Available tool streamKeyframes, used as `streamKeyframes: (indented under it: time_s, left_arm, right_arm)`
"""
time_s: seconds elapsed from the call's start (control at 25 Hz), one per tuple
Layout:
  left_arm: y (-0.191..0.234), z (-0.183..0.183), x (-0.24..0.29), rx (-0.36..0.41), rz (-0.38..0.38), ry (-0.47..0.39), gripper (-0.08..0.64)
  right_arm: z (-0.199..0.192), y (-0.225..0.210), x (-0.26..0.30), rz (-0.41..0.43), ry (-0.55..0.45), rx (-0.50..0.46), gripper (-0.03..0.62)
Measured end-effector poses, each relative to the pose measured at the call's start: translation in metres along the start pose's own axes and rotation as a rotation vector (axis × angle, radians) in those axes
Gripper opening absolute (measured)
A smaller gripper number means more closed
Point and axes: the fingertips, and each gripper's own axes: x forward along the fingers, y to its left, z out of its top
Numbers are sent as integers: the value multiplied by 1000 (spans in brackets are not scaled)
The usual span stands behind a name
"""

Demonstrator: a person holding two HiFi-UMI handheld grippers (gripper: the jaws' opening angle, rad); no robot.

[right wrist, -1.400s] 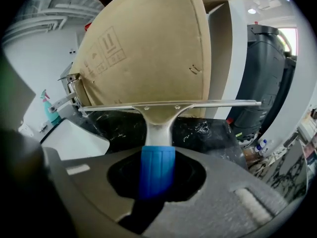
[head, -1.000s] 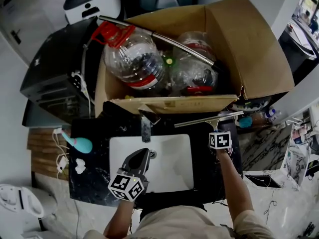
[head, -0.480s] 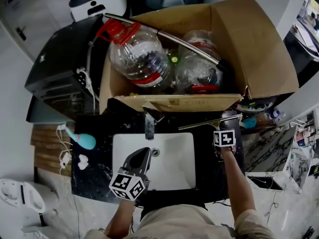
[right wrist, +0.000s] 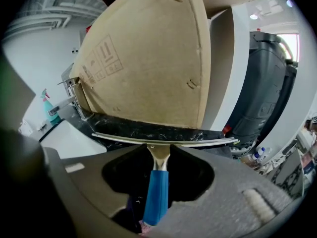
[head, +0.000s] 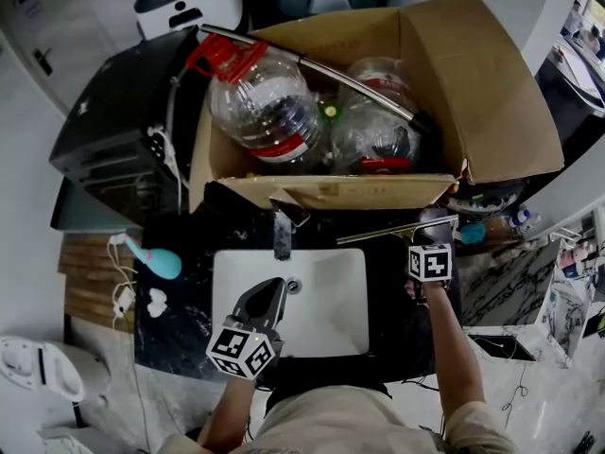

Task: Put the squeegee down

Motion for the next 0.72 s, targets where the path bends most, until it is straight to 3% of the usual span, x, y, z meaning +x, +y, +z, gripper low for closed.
streamKeyframes:
  time_s: [0.72]
  left_arm:
    - [-25,8,-6,38,-30,-26,15]
  right_arm:
    - [-17,41,-121,107,-245,49,149]
